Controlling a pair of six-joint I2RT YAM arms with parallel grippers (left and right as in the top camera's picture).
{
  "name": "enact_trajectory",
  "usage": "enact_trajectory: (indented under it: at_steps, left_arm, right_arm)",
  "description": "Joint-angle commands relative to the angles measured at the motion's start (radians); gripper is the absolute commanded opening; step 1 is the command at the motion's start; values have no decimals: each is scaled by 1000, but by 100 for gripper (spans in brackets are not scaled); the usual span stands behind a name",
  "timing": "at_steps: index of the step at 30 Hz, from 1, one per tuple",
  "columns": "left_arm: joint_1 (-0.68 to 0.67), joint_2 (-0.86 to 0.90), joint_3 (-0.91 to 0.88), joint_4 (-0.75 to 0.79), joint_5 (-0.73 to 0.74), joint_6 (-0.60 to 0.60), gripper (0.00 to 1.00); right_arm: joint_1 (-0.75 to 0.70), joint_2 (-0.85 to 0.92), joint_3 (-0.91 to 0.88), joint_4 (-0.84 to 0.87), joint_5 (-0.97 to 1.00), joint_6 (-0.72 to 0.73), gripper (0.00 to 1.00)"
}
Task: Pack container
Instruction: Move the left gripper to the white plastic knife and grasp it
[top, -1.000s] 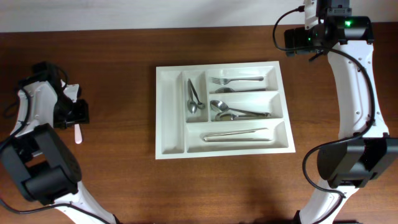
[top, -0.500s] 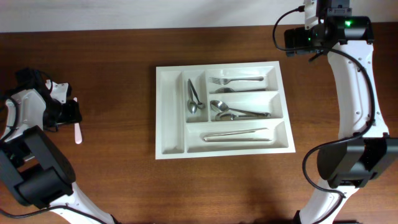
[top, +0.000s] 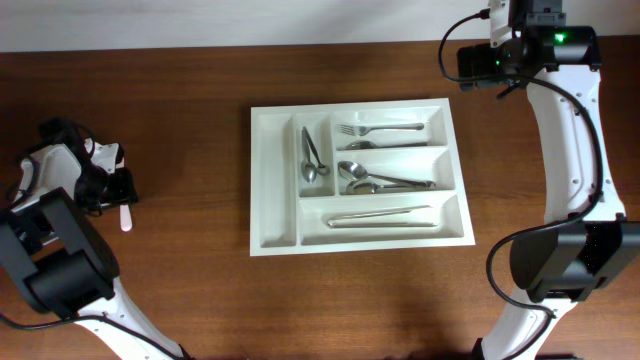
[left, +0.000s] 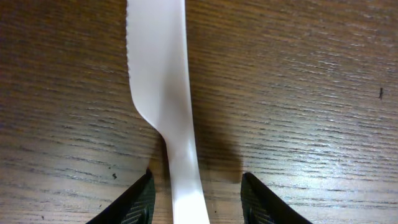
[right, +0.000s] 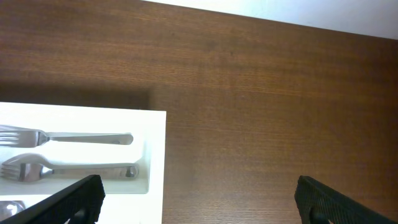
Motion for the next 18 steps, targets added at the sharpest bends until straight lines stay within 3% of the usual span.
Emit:
enact_trajectory:
  at_steps: [1,3,4,5,12,18]
  left_arm:
    - [2,48,-13,-8,45,-26,36]
    - [2,48,-13,-12,68,-29,24]
    - [2,48,-13,-13,73,-58,8]
    - [2,48,-13,-13,73,-71,3]
    - [2,47,10,-51,86,-76,2]
    - [0,27,160,-139,174,-100,2]
  right_arm:
    - [-1,-8,17,3,8,5,99]
    - [-1,-8,17,3,8,5,99]
    - [-1,-8,17,3,8,5,99]
    - [-1,-8,17,3,8,5,99]
    - [-1,-8,17,3,8,5,99]
    - [-1,-8,17,3,8,6,99]
